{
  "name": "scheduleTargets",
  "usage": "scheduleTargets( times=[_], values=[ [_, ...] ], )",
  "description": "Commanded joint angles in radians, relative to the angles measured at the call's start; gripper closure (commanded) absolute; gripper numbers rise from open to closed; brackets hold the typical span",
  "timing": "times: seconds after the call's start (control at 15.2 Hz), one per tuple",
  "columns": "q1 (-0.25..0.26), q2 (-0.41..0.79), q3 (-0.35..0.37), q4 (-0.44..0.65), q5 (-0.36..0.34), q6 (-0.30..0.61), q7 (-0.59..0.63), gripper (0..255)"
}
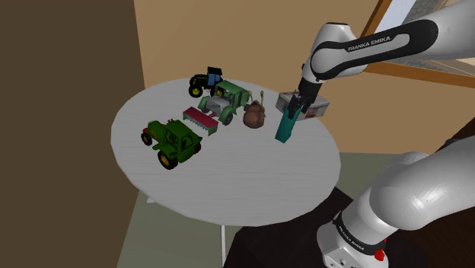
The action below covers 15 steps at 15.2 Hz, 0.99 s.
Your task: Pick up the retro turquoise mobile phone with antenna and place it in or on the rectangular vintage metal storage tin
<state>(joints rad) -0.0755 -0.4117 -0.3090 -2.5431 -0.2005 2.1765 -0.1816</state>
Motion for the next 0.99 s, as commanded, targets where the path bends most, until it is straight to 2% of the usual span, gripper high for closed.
scheduleTargets(
  times=[0.0, 0.59, 0.92],
  values=[
    [0.0, 0.0, 0.0, 0.0, 0.0, 0.0, 0.0, 255],
    [0.0, 0.0, 0.0, 0.0, 0.0, 0.0, 0.0, 255],
    [0.001, -0.031, 0.01, 0.045, 0.004, -0.075, -0.001, 255]
  ],
)
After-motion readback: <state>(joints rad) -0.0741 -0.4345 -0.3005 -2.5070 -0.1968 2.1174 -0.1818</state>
